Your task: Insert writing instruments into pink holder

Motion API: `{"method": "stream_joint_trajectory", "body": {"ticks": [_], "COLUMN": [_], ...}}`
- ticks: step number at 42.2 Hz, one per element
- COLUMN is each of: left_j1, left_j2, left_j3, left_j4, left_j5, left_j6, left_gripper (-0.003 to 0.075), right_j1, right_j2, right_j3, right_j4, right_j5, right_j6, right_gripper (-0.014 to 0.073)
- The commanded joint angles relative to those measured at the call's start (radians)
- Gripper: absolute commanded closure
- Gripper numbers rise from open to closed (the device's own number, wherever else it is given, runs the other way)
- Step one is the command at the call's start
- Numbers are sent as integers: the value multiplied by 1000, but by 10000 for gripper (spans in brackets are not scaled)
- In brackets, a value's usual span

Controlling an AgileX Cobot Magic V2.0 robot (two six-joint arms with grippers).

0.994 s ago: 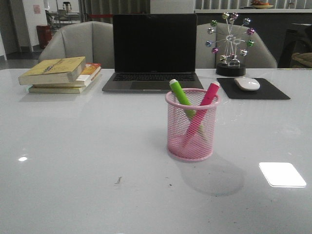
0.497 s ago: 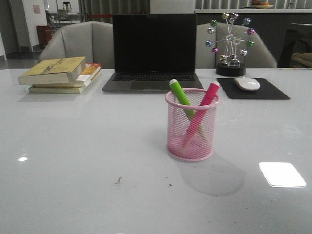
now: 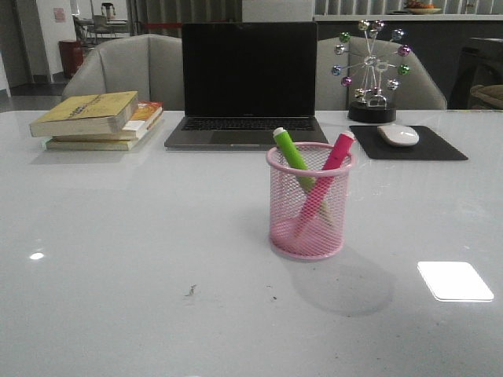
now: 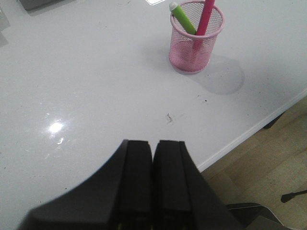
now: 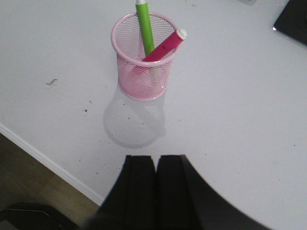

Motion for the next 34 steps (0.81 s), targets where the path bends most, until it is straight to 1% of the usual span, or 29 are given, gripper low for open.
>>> {"method": "stream_joint_trajectory", "body": {"ticks": [1,11,14,18,22,31,34], "left_j1": [-1,6,40,126,240,483,546], "left_j2": [-2,-16,-40,-97,-185,-443,-532], "left_j3": [-27,-26,-17,23,116,443,542], "left_j4": [-1,-5,-4,-6,-15,-23,-38], "left_j5": [-71,-72,-76,-111,-251,-619,-693], "left_j6": [-9,-9,-5,-5,-5,-5,-5], "left_gripper": [627,628,627,627,627,627,627], "right_j1": [-2,-2,-2,-2,-2,-2,-2], "right_j2": [-5,-5,-5,-5,-5,-5,-5], "right_j3": [-28,-28,-28,-28,-28,-28,-28], "right_j4": [-16,-16,-16,-16,-16,-16,-16], "right_j5": [-60,-60,-60,-60,-60,-60,-60], "right_j6": [-9,-8,-8,-8,-8,-8,-8], "right_gripper": [536,536,536,536,536,536,536]}}
